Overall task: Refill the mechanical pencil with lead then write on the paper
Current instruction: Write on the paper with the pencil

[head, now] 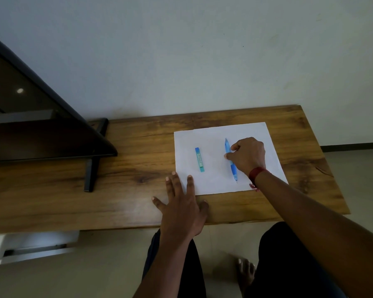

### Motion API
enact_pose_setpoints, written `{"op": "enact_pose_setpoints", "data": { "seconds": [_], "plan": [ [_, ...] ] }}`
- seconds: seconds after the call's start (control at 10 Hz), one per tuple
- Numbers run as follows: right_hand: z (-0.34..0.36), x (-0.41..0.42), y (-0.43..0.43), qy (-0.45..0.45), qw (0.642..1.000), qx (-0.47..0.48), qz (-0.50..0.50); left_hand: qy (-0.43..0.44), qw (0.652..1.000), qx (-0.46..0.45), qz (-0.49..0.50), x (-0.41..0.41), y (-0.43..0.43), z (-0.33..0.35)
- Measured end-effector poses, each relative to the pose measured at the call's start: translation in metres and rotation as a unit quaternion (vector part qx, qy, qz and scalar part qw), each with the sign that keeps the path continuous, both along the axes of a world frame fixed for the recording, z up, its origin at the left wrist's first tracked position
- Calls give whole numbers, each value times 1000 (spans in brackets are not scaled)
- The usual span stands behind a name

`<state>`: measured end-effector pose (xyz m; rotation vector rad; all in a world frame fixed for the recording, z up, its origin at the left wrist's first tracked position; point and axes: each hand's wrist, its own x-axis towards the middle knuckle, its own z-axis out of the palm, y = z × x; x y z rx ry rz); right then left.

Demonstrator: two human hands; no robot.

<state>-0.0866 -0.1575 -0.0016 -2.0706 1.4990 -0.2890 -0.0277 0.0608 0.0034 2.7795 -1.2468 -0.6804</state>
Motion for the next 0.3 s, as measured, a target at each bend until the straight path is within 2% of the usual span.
{"op": "enact_pose_setpoints", "data": {
  "seconds": [0.1, 0.3],
  "plan": [
    [0, -5, 0, -1, 1000, -7, -1, -4, 1000, 6, -1, 0, 0, -1],
    [11, -25, 11, -107, 994, -22, 11, 6, 1000, -7, 18, 1, -1, -1]
  ]
}}
